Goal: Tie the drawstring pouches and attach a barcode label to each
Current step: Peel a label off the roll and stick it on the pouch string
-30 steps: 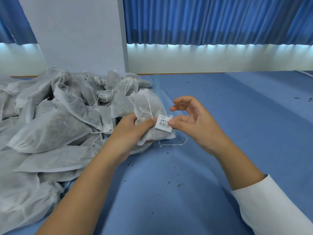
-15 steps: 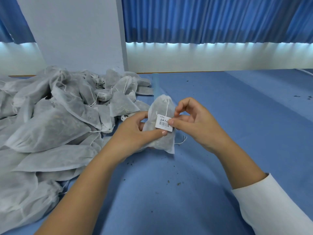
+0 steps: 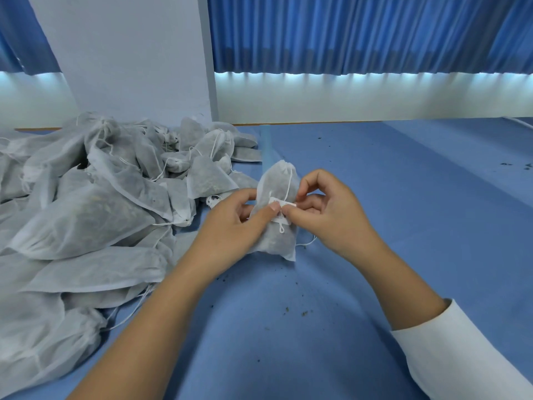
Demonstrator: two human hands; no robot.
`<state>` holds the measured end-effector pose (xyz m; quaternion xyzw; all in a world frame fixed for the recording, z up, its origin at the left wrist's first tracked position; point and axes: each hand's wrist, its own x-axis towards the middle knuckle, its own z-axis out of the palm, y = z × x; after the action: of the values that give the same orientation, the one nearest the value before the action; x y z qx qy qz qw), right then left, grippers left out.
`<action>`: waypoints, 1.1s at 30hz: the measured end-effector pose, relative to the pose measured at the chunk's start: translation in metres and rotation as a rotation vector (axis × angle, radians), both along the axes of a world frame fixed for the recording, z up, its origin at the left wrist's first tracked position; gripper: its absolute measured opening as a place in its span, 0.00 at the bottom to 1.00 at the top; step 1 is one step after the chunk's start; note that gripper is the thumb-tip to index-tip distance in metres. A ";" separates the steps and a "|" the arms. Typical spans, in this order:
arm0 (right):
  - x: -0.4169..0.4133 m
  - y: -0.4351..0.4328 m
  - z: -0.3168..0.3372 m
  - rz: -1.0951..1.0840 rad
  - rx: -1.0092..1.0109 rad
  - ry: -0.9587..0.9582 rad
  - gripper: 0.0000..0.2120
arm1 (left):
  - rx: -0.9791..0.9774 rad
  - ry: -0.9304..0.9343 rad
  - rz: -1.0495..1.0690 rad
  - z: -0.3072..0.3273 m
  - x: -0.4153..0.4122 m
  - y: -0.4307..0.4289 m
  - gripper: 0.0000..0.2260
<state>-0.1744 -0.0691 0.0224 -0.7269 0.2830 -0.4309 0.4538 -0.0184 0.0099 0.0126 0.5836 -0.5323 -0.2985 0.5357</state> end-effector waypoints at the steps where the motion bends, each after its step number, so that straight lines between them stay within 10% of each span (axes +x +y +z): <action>1: 0.001 0.001 -0.001 -0.021 -0.016 -0.008 0.15 | -0.012 0.001 0.021 -0.001 -0.001 0.000 0.06; 6: 0.002 0.000 -0.004 -0.285 -0.116 0.079 0.17 | -0.049 0.065 0.080 0.003 -0.003 0.001 0.05; 11: -0.004 -0.001 0.005 0.066 0.485 -0.001 0.13 | -0.015 0.184 0.076 0.008 -0.006 0.002 0.07; 33: 0.000 -0.002 -0.003 -0.061 0.249 -0.043 0.14 | 0.003 0.319 0.303 -0.004 0.001 -0.011 0.12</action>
<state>-0.1740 -0.0714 0.0196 -0.6466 0.3466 -0.4217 0.5329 -0.0172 -0.0015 0.0087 0.6031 -0.3467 -0.3040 0.6508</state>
